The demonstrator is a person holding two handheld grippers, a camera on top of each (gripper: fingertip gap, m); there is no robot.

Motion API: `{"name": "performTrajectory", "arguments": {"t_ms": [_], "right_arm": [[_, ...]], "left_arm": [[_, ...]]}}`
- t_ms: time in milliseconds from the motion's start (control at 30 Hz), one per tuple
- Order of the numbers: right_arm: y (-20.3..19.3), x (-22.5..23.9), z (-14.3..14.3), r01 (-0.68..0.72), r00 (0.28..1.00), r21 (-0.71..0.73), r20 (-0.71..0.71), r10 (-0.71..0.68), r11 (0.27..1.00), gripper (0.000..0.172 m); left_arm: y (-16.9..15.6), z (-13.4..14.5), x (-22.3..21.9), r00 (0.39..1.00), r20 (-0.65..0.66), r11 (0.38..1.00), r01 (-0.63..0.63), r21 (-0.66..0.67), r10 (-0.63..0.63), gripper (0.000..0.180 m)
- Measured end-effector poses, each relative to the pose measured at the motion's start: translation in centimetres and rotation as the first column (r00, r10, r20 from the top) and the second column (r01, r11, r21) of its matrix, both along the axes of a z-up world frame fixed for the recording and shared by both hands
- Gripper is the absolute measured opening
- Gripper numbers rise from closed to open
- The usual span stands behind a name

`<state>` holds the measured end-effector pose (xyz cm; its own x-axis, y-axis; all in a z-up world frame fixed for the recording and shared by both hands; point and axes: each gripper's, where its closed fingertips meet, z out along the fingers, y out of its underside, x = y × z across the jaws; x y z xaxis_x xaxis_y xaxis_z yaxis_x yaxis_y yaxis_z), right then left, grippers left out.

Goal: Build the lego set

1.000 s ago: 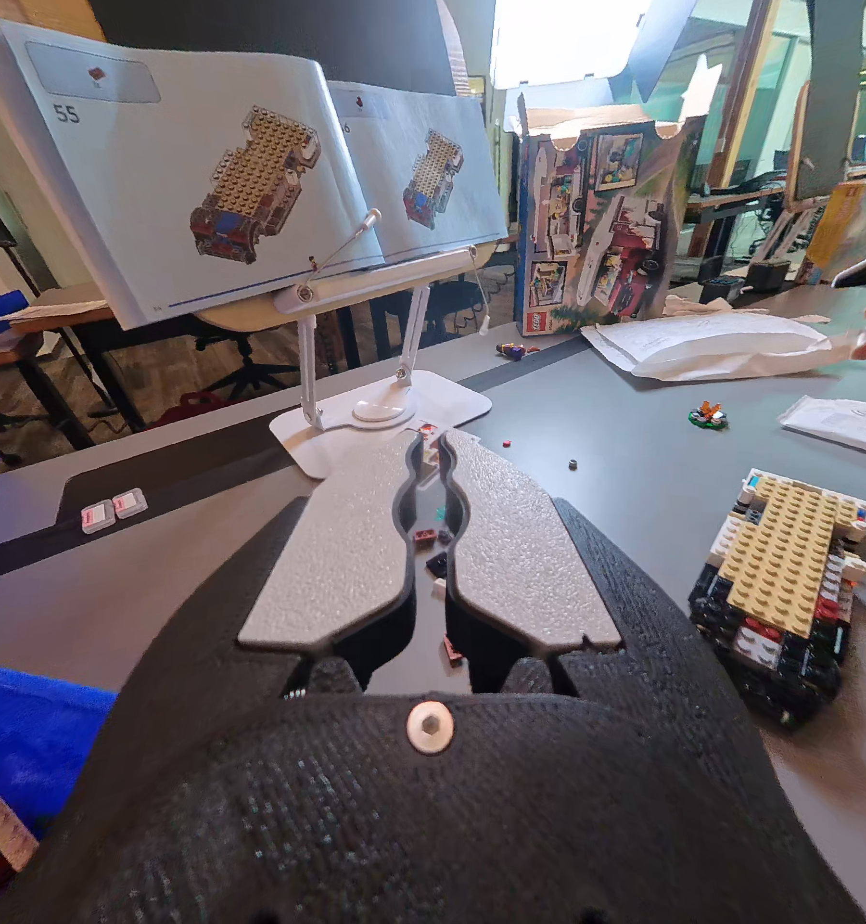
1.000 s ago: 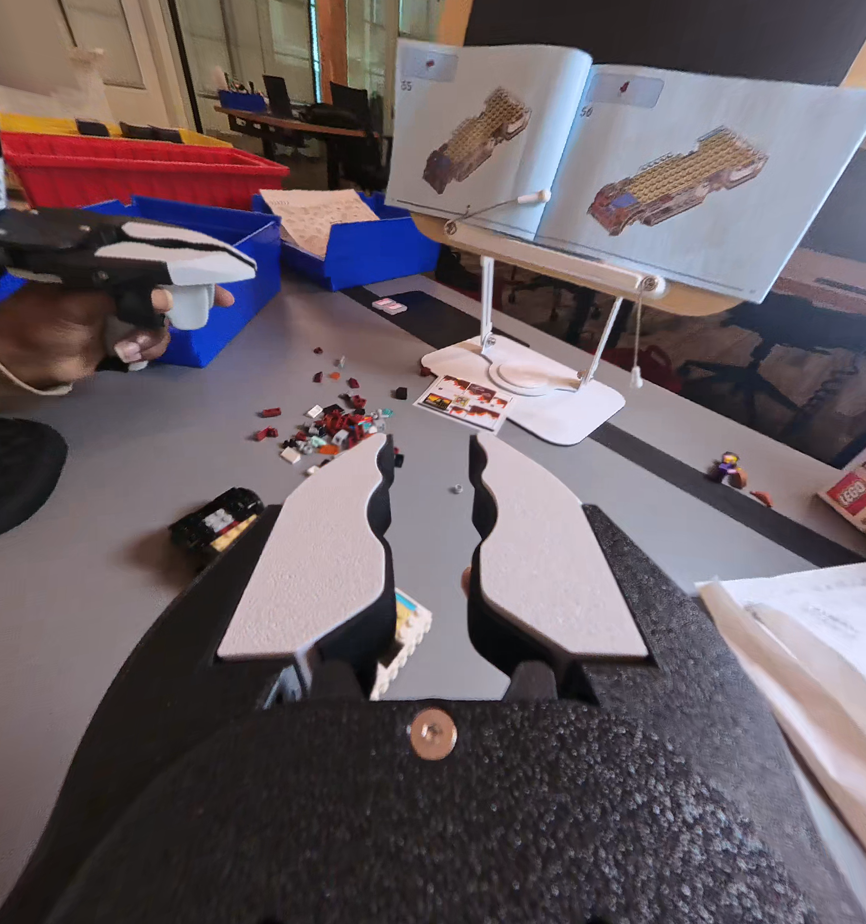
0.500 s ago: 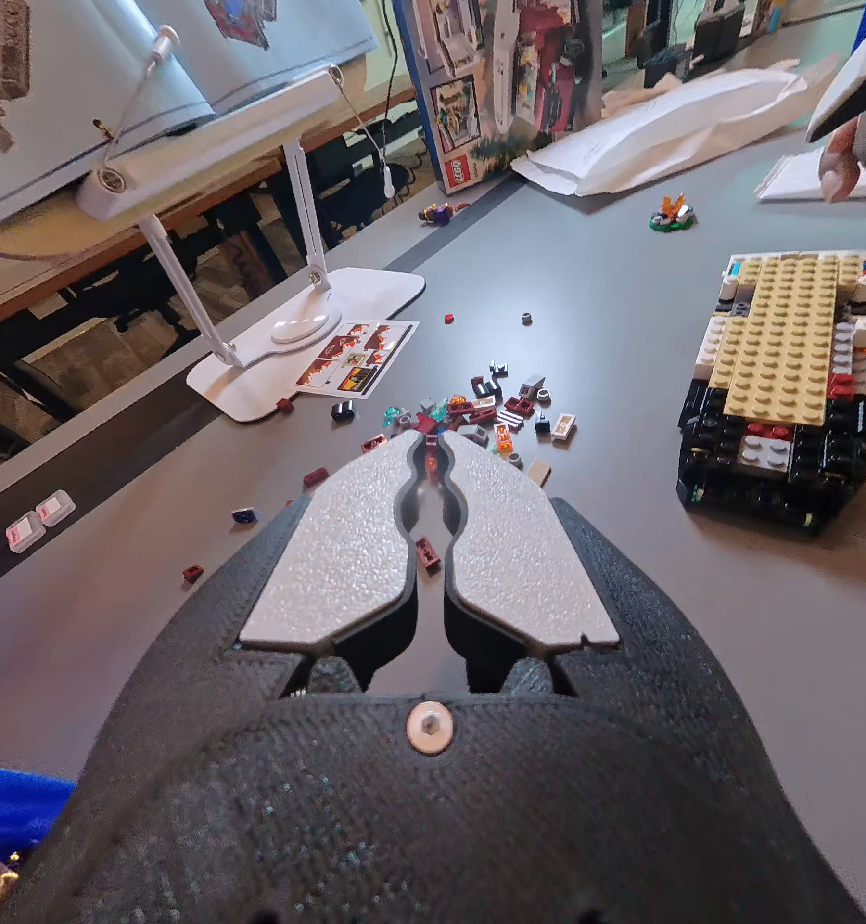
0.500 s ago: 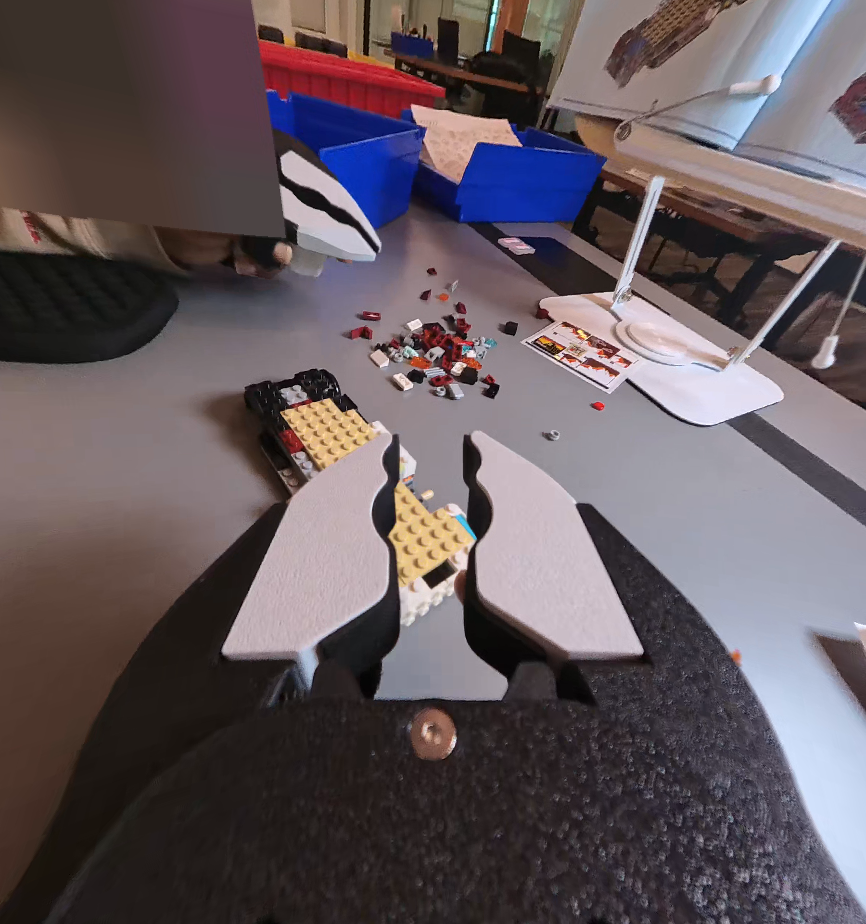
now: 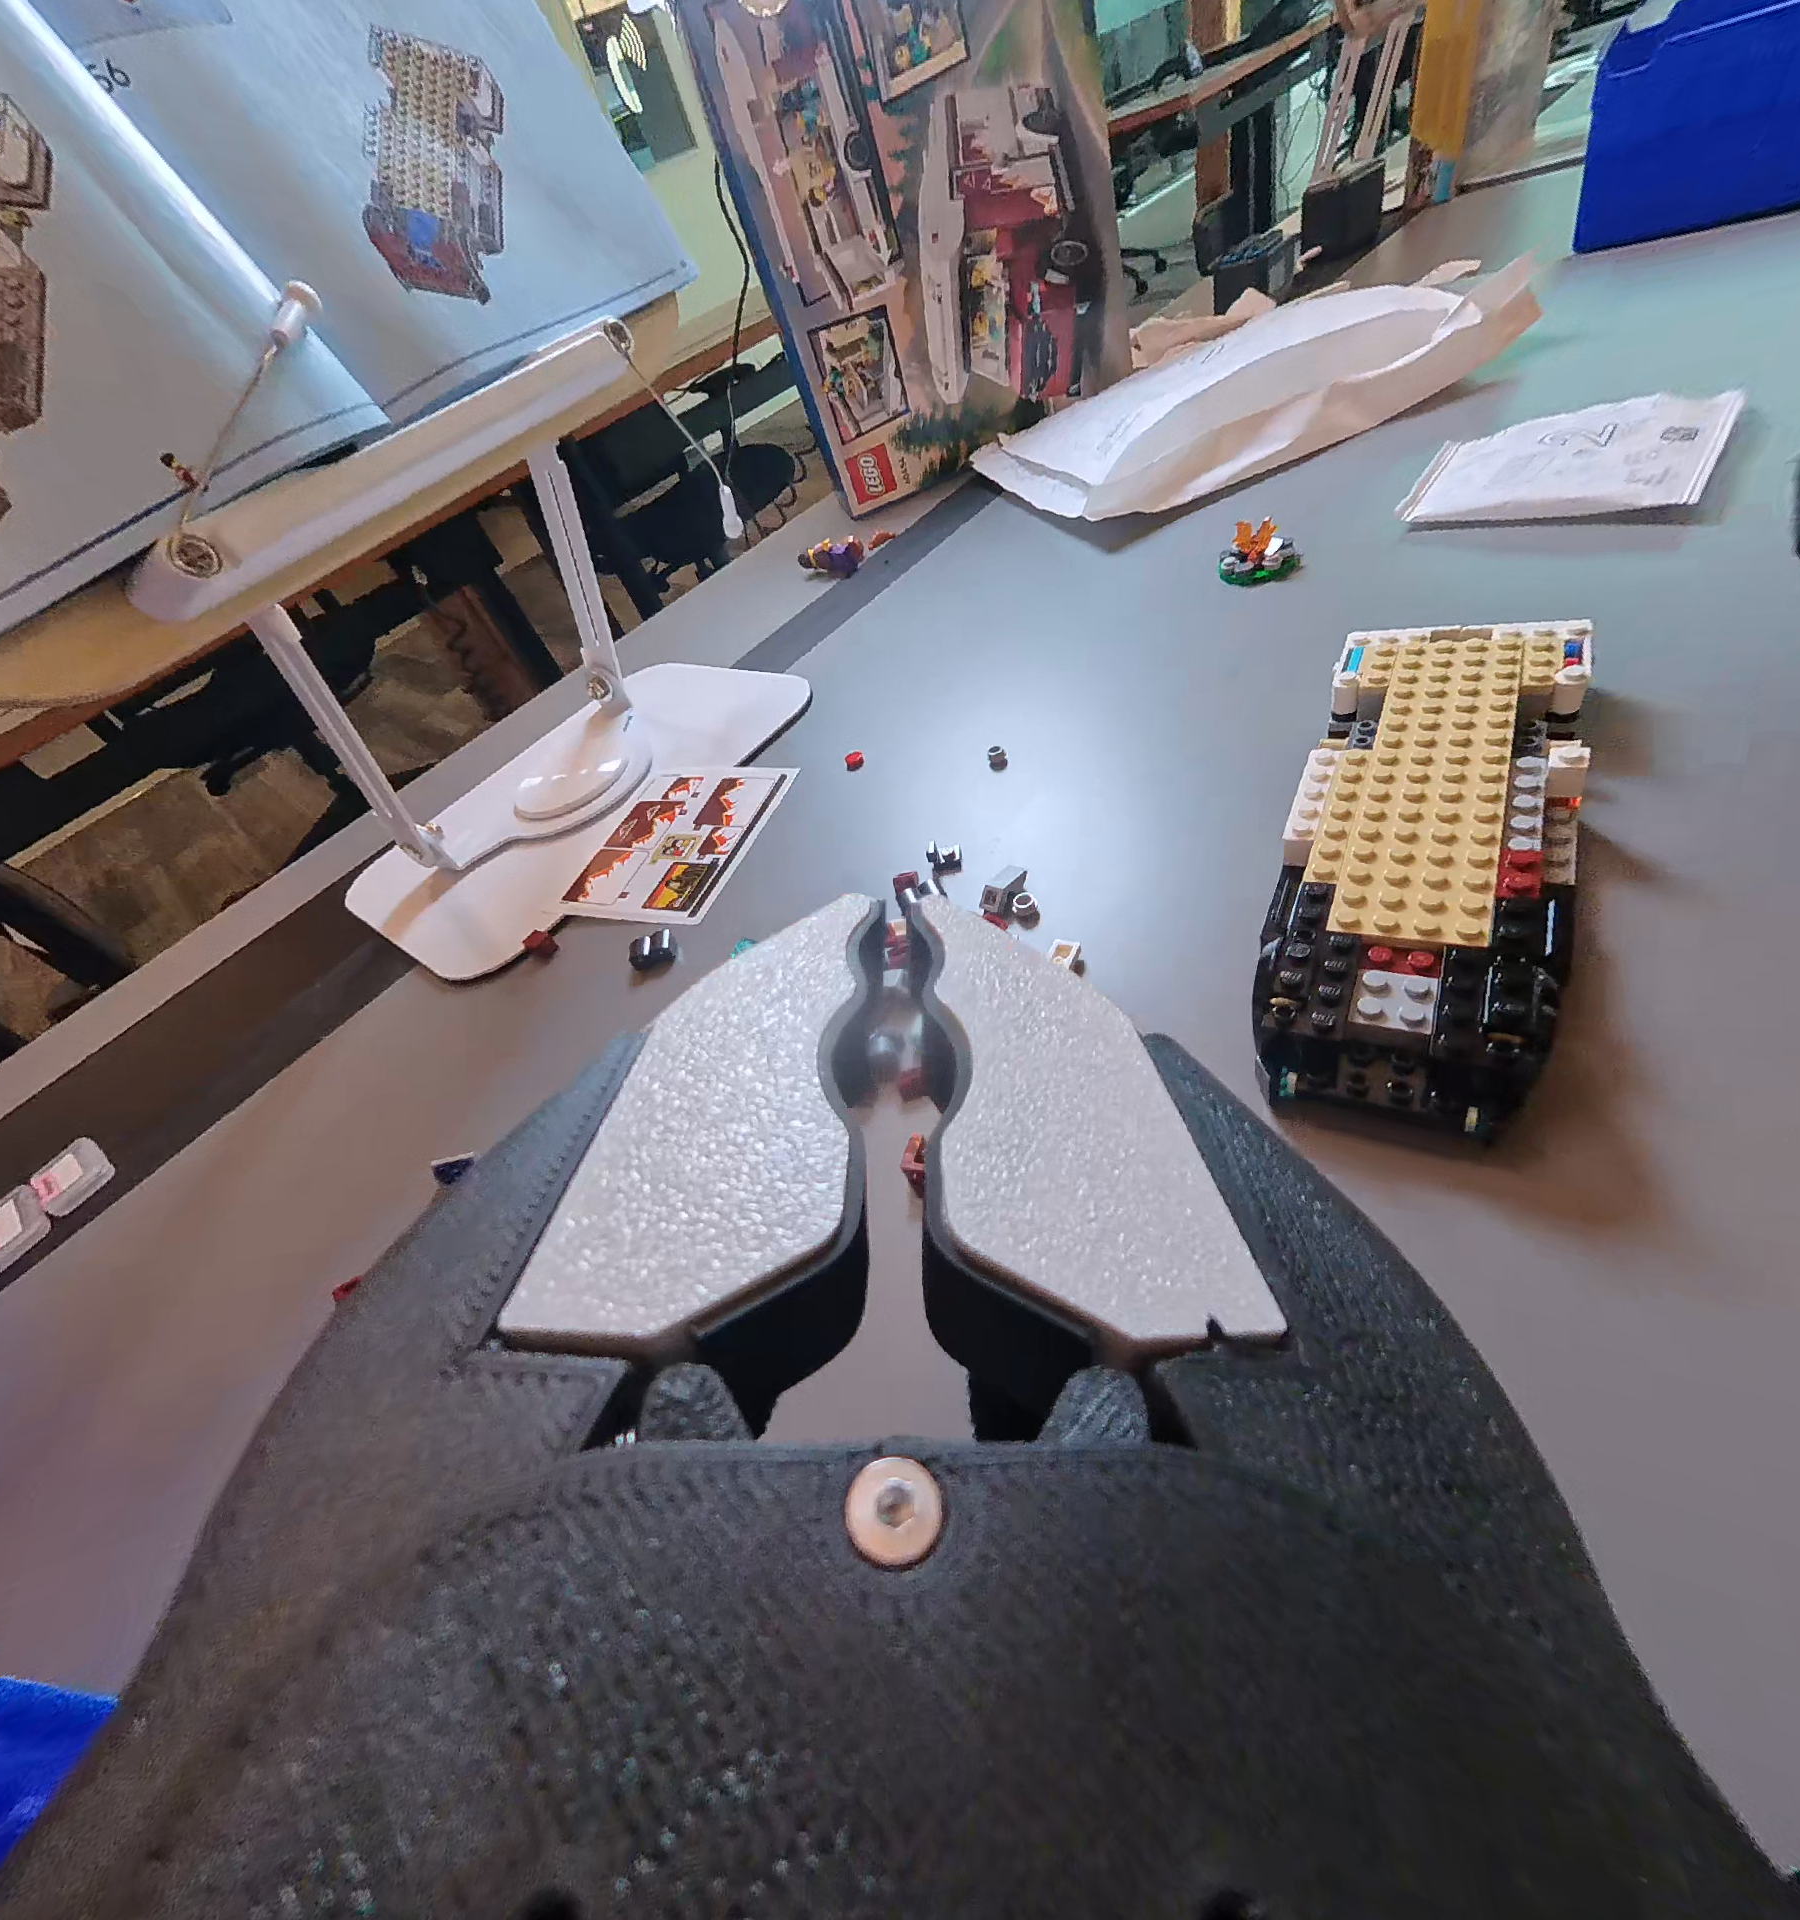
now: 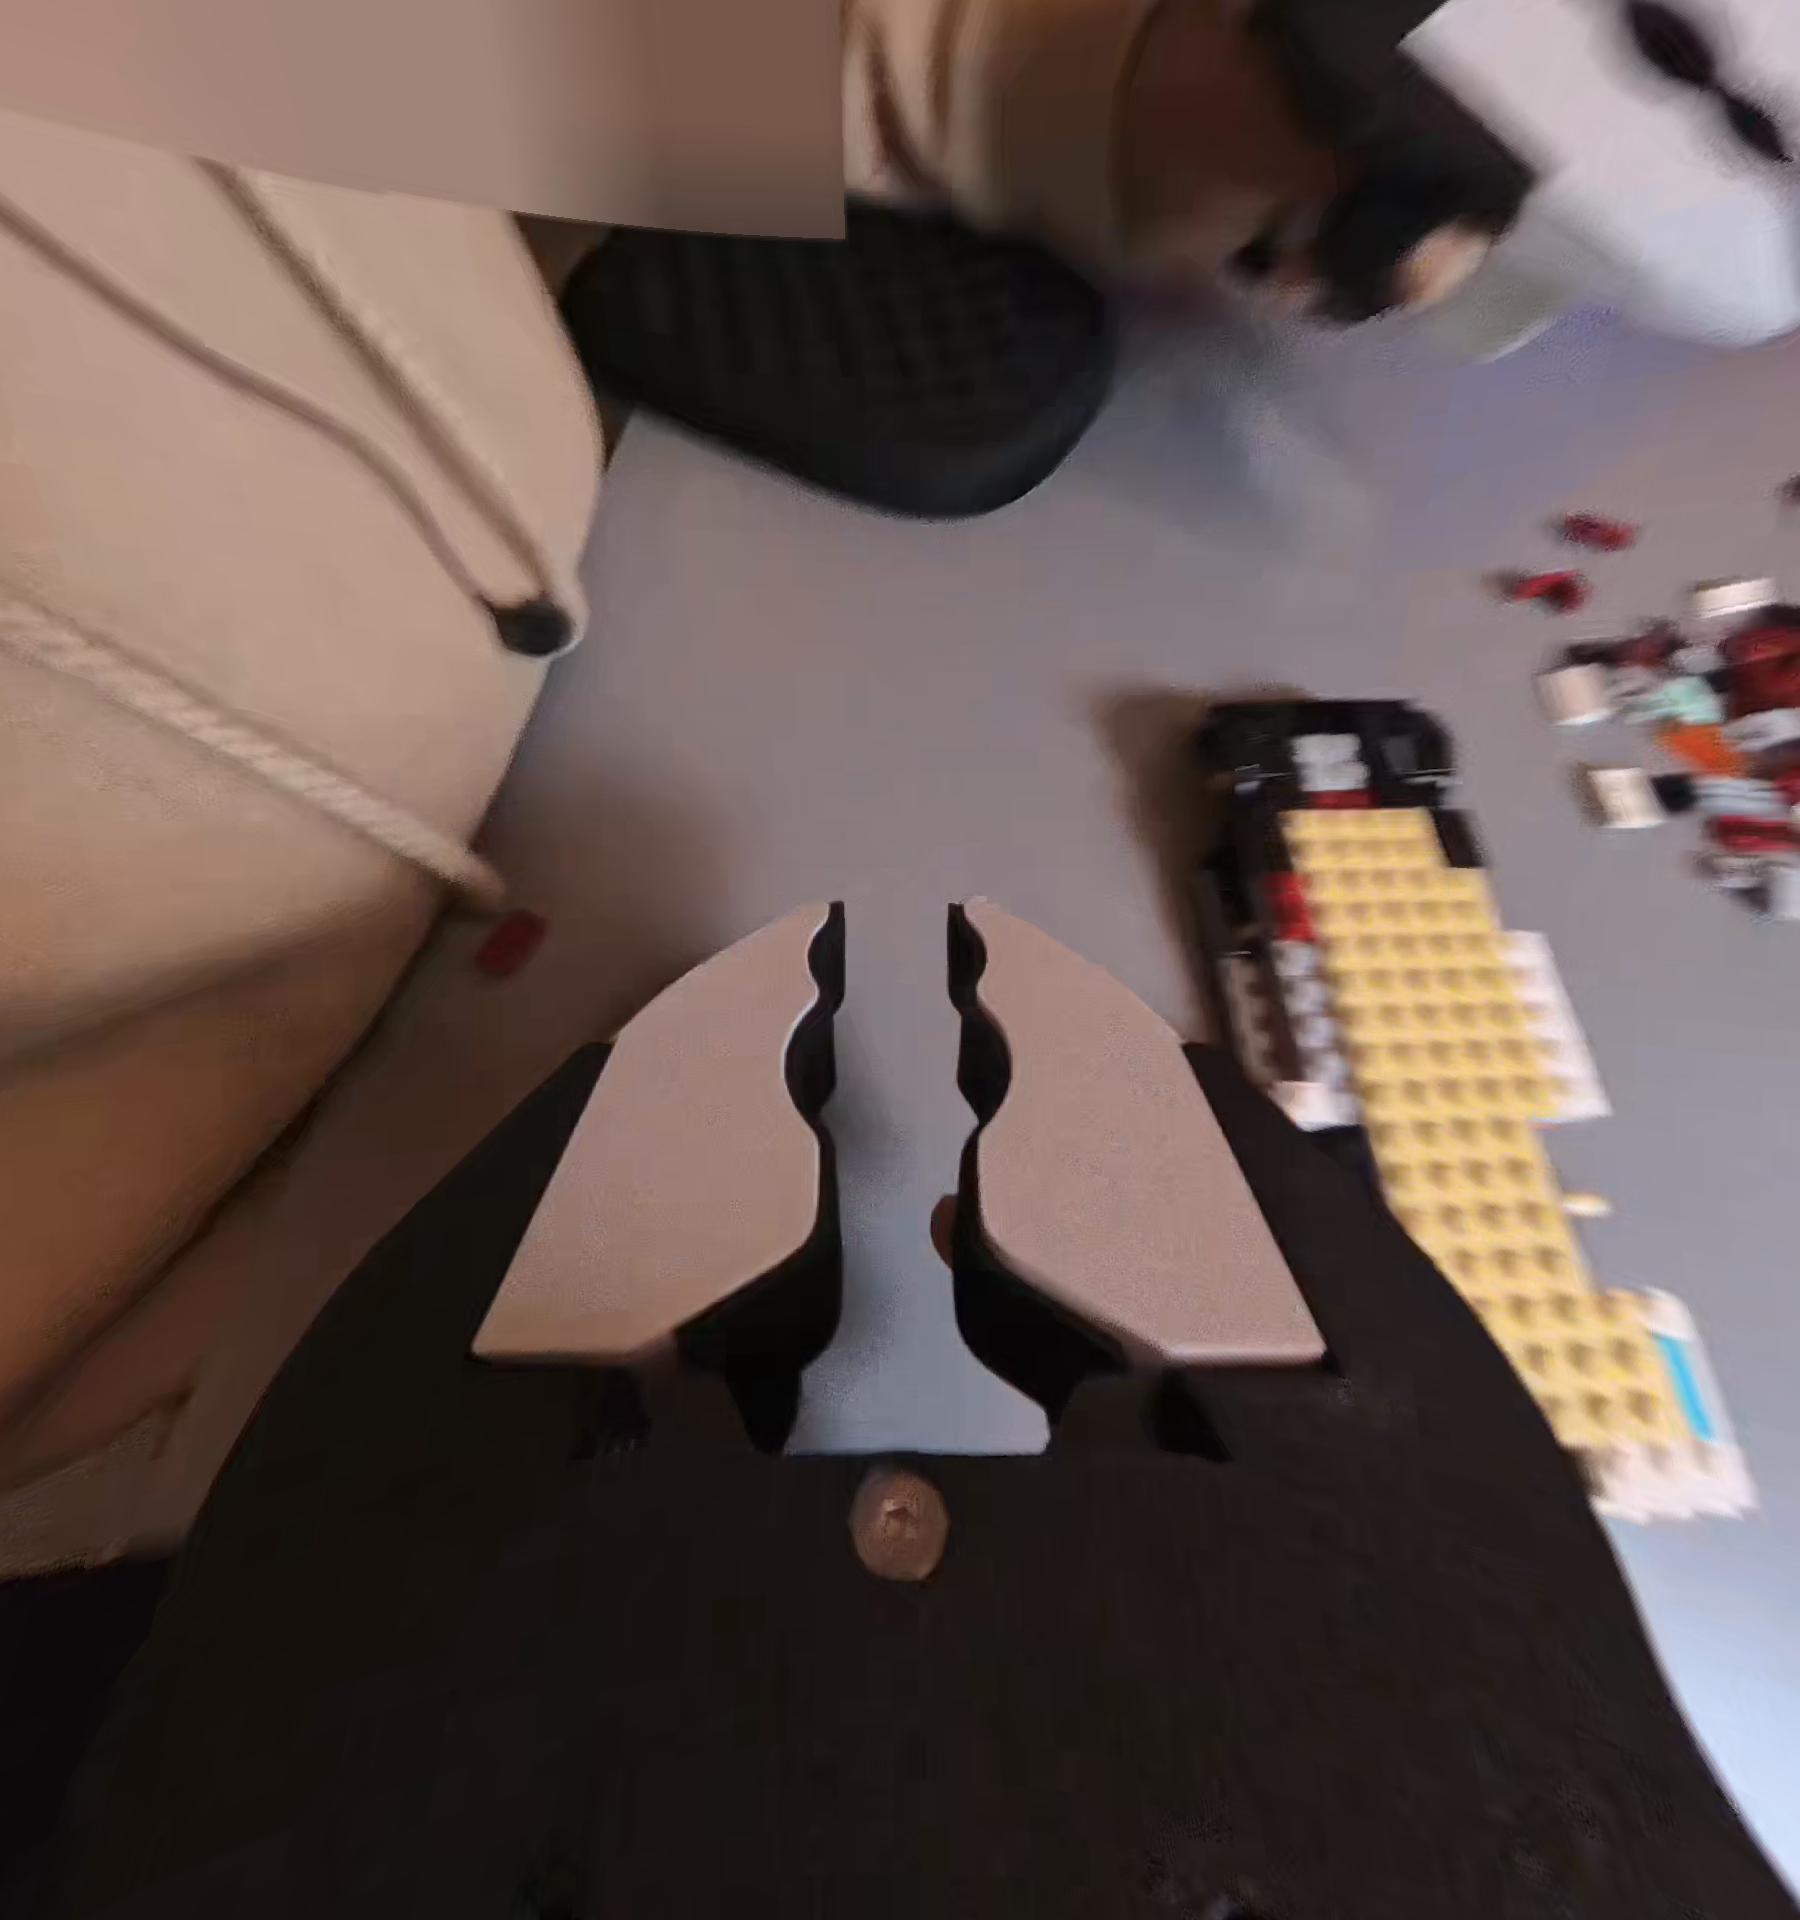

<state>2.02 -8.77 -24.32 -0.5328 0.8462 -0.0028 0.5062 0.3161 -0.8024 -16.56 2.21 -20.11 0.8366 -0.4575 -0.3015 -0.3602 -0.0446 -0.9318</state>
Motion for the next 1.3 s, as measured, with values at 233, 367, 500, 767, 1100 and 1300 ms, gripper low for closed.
{"name": "performTrajectory", "arguments": {"t_ms": [233, 367, 500, 767, 1100, 1300], "right_arm": [[-6.4, 3.7, -3.3, -0.124, 0.954, 0.052, 0.282, 0.105, 0.991, 0.023], [-8.0, 3.7, -3.8, -0.1, 0.948, 0.071, 0.309, 0.074, 0.992, 0.023], [-7.8, 3.2, -4.3, -0.07, 0.949, 0.139, 0.315, 0.023, 0.988, 0.009], [-3.6, 2.2, -2.2, 0.034, 0.975, 0.196, 0.209, -0.075, 0.98, 0.008], [9.9, -6.7, 4.8, 0.417, 0.888, 0.454, -0.388, -0.247, 0.787, 0.008], [10.8, -9.9, 4.1, 0.382, 0.89, 0.572, -0.44, -0.121, 0.726, 0.008]], "left_arm": [[-0.9, 1.4, 0.9, 1.0, 0.008, 0.999, 0.019, 0.045, -0.019, 0.002], [-1.2, 1.0, 1.6, 0.999, -0.029, 0.998, 0.037, 0.05, -0.036, 0.001], [-1.3, 0.4, 1.9, 0.998, -0.049, 0.998, 0.044, 0.038, -0.042, 0.0], [-1.6, 0.3, 2.2, 0.997, -0.047, 0.998, 0.055, 0.026, -0.054, 0.0], [-2.9, 0.3, 8.7, 0.89, 0.339, 0.886, 0.397, -0.241, -0.306, 0.023], [-0.3, 0.1, 9.2, 0.816, 0.523, 0.827, 0.459, -0.324, -0.247, 0.025]]}}
